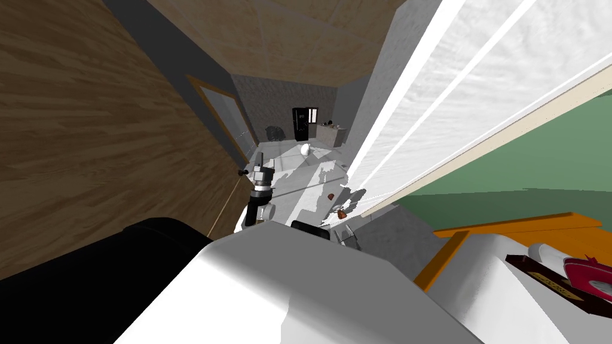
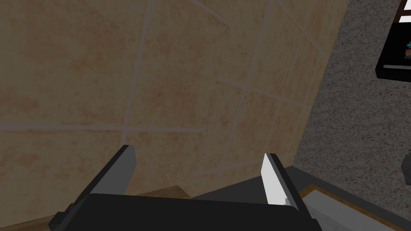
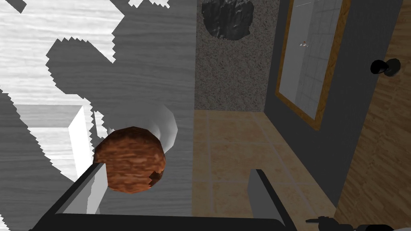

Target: Push the door open

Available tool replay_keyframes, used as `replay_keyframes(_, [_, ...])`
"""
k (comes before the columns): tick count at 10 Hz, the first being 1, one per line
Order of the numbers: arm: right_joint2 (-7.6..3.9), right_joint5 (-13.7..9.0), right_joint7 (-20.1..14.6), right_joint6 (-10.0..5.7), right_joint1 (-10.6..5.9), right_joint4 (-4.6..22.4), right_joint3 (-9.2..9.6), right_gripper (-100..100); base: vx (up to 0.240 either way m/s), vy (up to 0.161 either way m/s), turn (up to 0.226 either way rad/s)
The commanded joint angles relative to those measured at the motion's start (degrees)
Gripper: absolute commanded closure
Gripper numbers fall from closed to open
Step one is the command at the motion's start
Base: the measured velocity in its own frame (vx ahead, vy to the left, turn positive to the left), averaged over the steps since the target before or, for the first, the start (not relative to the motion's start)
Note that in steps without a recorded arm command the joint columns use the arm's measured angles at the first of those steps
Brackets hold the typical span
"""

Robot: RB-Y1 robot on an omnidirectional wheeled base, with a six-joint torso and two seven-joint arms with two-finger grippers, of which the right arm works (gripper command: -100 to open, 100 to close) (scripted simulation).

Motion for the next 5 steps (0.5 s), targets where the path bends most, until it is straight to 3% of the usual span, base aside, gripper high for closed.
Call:
replay_keyframes(1, [1.05, 0.7, 0.7, 0.56, 1.77, -1.9, 0.48, -100, 0.088, -0.021, -0.044])
replay_keyframes(2, [2.54, 1.7, 1.5, 1.47, 4.09, -4.6, 1.16, -100, 0.142, -0.046, -0.036])
replay_keyframes(5, [5.38, 3.6, 3.2, 3.20, 8.50, -9.8, 2.45, -100, 0.160, -0.093, -0.052])
